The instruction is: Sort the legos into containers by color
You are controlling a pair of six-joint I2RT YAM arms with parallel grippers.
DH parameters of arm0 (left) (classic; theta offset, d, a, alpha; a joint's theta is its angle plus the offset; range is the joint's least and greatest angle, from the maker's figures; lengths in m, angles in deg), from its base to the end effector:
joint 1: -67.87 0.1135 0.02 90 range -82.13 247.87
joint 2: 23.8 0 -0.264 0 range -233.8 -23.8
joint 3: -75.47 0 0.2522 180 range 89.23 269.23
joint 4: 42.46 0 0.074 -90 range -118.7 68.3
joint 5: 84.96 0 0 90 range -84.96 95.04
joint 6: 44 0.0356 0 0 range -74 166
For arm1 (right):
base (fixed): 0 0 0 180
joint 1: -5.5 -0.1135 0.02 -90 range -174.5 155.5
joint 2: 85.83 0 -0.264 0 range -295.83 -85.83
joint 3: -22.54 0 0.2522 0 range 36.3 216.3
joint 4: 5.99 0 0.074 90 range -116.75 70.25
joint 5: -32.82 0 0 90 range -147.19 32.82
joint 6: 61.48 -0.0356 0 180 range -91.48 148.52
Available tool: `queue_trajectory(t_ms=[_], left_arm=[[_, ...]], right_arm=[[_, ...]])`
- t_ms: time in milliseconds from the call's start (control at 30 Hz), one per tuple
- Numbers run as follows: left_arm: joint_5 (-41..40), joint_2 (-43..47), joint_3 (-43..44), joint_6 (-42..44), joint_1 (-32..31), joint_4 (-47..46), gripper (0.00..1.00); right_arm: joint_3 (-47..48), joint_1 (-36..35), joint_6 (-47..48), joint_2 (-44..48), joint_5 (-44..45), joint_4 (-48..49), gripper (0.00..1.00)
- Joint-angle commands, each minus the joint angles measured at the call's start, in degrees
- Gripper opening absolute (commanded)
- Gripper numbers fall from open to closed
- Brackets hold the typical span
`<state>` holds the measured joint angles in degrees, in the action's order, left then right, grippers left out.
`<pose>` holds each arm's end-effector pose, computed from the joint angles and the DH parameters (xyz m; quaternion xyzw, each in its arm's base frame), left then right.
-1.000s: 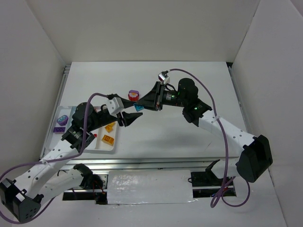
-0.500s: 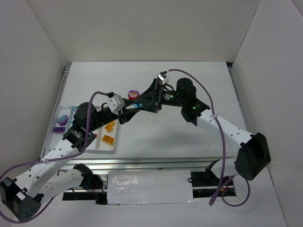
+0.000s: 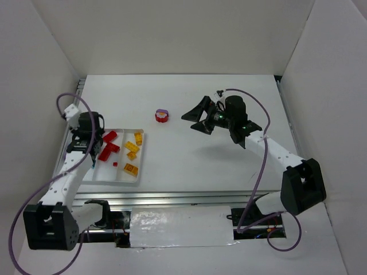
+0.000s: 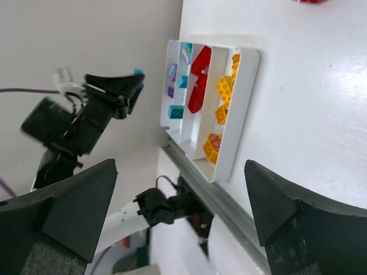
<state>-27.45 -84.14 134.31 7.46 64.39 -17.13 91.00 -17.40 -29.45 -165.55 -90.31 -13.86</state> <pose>0.2350 0.0049 0.2894 -0.3861 0.7357 0.0422 0.5549 0.2857 0.1418 0.2900 0.0777 0.7945 0.5372 0.2723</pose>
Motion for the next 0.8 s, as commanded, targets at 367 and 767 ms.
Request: queue_trajectory(t_ms=[367,767], left_arm=[[-10.6,-9.3,-0.1,-22.7,13.9,15.1,0.01],[-7.7,-13.7,-4.7,-22.7,14.0,8.1,0.55]], right_arm=[[-0.1,-0.6,11.7,6.2,4.7,-6.7,1.0],[2.7,-0.8,13.2,4.0,7.5,-9.4,0.99]])
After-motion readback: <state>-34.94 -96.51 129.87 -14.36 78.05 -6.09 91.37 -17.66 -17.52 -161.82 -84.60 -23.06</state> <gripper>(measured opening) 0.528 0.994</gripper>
